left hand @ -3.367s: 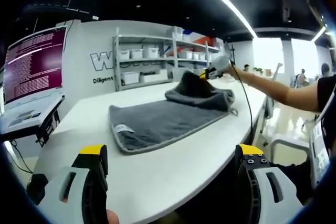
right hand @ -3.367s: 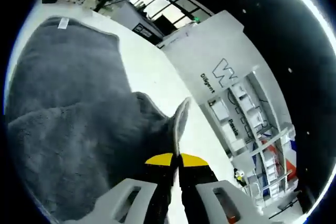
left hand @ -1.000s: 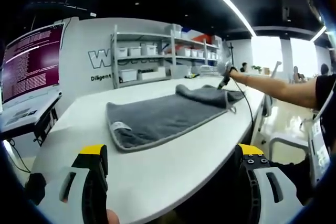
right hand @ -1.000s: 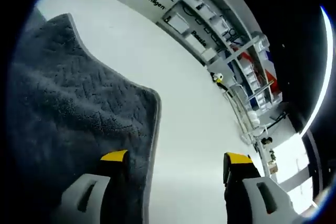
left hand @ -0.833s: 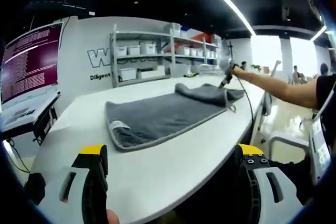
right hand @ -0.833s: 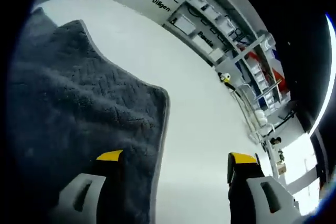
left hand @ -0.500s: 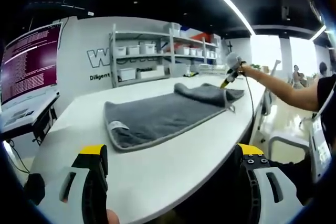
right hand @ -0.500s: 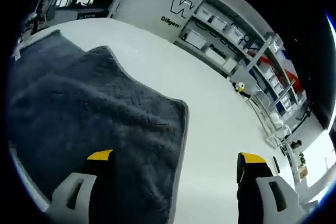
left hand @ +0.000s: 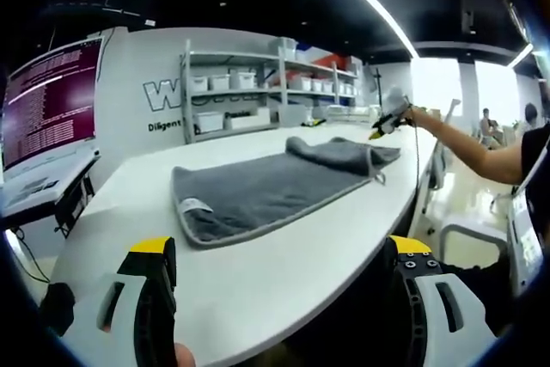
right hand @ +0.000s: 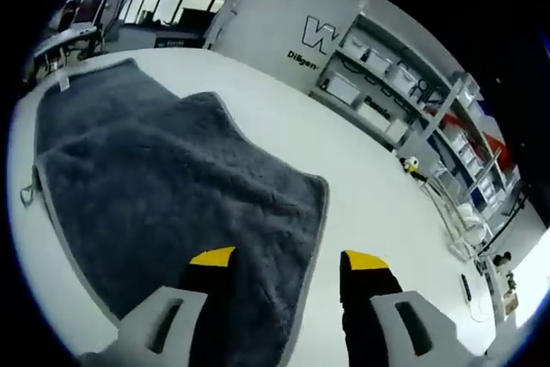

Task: Open the folded towel by lifting each exposed corner and separating the folded layers until the towel lies flat within the target outline without major curled edges

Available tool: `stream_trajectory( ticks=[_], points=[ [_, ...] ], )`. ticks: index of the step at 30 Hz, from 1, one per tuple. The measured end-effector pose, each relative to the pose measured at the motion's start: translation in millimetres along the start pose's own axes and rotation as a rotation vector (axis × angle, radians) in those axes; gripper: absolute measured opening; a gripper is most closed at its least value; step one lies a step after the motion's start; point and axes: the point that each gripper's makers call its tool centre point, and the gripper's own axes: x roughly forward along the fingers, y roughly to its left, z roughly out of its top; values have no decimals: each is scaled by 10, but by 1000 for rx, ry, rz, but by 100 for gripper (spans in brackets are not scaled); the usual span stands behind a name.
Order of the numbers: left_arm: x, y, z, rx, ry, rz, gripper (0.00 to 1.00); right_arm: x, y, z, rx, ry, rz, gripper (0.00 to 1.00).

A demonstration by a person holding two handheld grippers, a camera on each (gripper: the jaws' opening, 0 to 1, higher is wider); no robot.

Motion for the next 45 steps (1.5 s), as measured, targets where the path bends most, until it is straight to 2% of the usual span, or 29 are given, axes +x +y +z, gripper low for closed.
stream_trajectory(
  ticks=[3,7,9,11,12,15,17,20,26,35,37,41,45],
  points=[
    [0,-8,8,3,-1,-2,99,131,15,-25,15,1,27,27],
    [2,-14,9,4,-1,-4,99,311,44,-150,72,40,52,22],
    [3,-16,9,4,-1,-5,99,388,81,-215,72,58,73,20],
    [4,-15,6,5,-1,-5,99,432,110,-248,69,55,86,20],
    [3,-15,6,5,-1,-5,99,450,108,-252,95,46,89,19],
    [2,-12,5,3,-2,-5,99,484,116,-260,134,30,112,8],
    [5,-5,-1,2,-1,-4,99,510,117,-264,171,21,136,4],
    [9,-7,-5,2,2,-4,99,460,199,-282,169,20,144,0],
    [21,-24,-5,5,5,-8,99,420,223,-315,172,23,139,0],
    [15,-10,-18,1,7,-3,99,294,180,-477,166,50,80,0],
    [10,-4,-21,0,7,-1,99,280,139,-518,157,61,63,0],
    [3,6,-23,-3,6,1,99,339,-82,-579,153,78,38,0],
    [4,5,-18,-3,5,1,99,380,-214,-602,164,81,35,0]
  ],
)
